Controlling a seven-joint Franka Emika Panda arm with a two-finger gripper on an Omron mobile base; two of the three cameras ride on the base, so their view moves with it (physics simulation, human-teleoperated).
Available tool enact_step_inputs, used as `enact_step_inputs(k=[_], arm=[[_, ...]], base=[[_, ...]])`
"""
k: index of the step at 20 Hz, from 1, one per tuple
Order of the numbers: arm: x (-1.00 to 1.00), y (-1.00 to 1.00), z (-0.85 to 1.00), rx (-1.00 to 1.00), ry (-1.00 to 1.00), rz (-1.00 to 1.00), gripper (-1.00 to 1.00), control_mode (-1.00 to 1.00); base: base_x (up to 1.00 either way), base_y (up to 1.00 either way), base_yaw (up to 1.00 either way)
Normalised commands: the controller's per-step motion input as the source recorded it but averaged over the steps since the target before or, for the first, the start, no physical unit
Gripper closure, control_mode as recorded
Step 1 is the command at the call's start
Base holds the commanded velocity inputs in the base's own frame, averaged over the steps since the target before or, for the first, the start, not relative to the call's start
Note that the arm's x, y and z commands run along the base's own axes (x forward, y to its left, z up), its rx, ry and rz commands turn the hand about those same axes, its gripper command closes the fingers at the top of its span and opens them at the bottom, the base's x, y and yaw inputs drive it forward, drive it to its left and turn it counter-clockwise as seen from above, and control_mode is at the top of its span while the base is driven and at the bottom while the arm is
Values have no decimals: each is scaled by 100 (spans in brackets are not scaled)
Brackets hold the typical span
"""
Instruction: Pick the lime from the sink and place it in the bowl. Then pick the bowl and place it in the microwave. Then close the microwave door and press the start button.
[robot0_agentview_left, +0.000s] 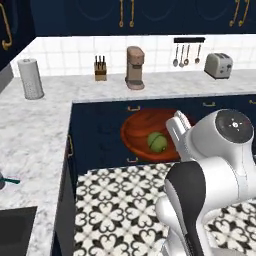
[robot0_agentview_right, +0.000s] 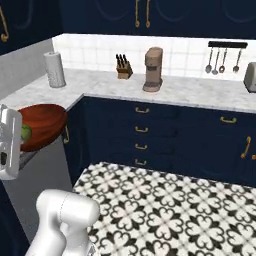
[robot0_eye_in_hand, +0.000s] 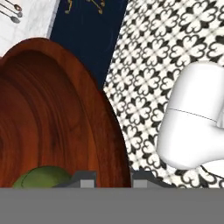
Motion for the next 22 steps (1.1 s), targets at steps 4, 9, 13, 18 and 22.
enact_step_inputs(k=[4,9,13,18,22], arm=[[0,0,0,0,0,0,100,100],[0,0,0,0,0,0,100,100],[0,0,0,0,0,0,100,100],[0,0,0,0,0,0,100,100],[0,0,0,0,0,0,100,100]], base=[[0,-44,-67],[0,-26,-71],[1,-34,-69],[3,-38,-70],[5,-38,-71]])
